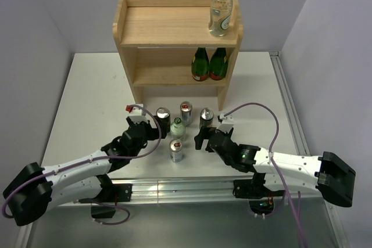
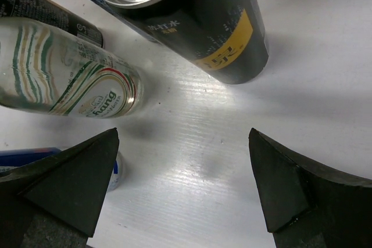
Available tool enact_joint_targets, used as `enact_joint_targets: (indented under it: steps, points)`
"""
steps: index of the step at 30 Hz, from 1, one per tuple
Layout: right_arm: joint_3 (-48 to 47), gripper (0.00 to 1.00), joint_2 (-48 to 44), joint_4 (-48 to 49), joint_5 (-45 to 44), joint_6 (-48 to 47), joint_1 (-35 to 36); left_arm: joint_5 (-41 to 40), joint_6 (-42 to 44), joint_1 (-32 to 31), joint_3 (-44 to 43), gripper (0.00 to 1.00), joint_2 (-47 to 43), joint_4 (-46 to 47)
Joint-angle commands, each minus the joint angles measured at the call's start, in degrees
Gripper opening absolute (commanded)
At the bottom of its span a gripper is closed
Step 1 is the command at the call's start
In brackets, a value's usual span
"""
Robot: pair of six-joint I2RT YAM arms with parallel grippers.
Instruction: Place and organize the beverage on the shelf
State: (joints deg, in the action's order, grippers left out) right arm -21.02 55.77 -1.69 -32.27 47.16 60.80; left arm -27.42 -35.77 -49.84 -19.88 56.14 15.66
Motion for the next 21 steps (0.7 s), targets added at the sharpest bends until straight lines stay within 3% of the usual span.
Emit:
enact_joint_targets:
  steps: [1, 9, 21]
  points:
    - [0.89, 1.0, -1.71, -0.68, -1.21, 0.92, -0.41, -1.67, 1.23, -0.52, -0.34, 0.93, 5.02, 8.41]
    - [1.41, 1.0, -3.56, -1.12, -1.04, 0.83, -0.5, -3.96, 2.89, -0.52, -2.62, 0.95, 21.1, 18.69]
    - [4.75, 1.0, -8.04, -1.03, -0.07, 1.62, -0.5, -9.49, 5.97, -0.52, -2.97, 0.92, 32.35, 33.82]
